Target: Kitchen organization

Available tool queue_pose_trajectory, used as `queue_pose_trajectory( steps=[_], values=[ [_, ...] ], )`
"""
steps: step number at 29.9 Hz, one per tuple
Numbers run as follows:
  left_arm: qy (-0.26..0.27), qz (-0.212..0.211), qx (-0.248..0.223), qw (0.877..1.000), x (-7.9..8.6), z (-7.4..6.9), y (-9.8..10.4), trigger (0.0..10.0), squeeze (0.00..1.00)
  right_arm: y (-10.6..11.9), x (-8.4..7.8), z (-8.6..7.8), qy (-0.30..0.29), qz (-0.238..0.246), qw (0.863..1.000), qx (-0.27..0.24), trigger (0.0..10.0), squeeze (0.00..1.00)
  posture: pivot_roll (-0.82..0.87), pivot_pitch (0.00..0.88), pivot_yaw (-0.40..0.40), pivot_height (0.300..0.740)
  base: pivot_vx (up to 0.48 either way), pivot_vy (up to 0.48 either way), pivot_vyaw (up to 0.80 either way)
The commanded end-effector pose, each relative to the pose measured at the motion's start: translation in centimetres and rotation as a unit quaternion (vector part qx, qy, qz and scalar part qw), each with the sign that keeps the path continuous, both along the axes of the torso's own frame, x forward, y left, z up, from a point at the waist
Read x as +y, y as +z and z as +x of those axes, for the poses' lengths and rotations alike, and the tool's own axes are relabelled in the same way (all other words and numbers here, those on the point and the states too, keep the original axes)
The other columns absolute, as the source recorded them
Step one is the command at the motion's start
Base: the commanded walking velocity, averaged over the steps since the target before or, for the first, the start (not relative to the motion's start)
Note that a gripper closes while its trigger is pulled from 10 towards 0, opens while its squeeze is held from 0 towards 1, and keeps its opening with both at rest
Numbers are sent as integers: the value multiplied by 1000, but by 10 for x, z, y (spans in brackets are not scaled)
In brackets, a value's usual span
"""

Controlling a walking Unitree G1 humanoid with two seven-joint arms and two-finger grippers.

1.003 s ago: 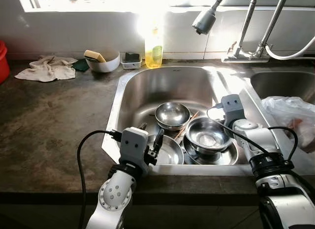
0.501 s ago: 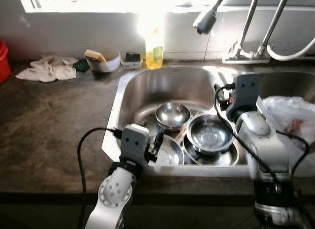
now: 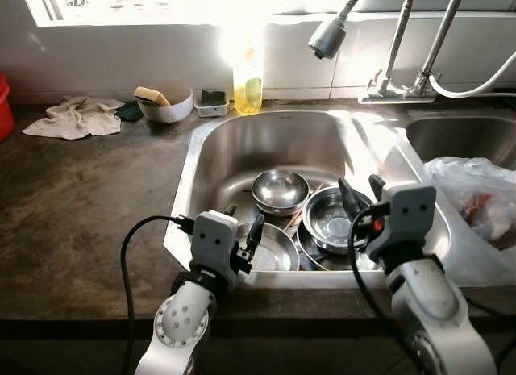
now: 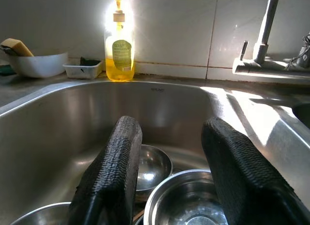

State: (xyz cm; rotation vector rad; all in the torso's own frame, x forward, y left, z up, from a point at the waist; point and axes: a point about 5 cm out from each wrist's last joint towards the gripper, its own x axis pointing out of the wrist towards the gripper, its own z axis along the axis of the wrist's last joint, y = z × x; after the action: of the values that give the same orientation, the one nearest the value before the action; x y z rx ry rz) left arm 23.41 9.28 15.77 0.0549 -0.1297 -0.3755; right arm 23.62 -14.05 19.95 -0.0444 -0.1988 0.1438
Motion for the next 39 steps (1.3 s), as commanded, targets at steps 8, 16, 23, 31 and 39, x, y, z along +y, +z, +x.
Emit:
queue_pose_trajectory(
  steps=[8,16,23,31,39],
  values=[
    [-14,-16,-9,1000,-2,-7,3,10000,0,14,3,-4,-19,13,999,-37,10000,0,49,31,4,740,0,59,0],
    [-8,-23,-10,1000,-1,-7,4,10000,0,16,10,1,-12,15,999,-41,10000,0,55,12,-2,740,0,261,600],
    [-1,-22,-8,1000,1,-6,3,10000,0,15,11,4,-11,11,999,-40,10000,0,57,0,-5,740,0,36,800],
    [-2,-24,-13,1000,-1,-3,5,10000,0,15,13,9,-4,7,999,-39,10000,0,59,0,-10,740,0,360,800],
    [7,-22,-9,1000,-1,0,5,10000,0,15,15,12,1,8,999,-36,10000,0,62,0,-10,740,0,0,800]
  ],
)
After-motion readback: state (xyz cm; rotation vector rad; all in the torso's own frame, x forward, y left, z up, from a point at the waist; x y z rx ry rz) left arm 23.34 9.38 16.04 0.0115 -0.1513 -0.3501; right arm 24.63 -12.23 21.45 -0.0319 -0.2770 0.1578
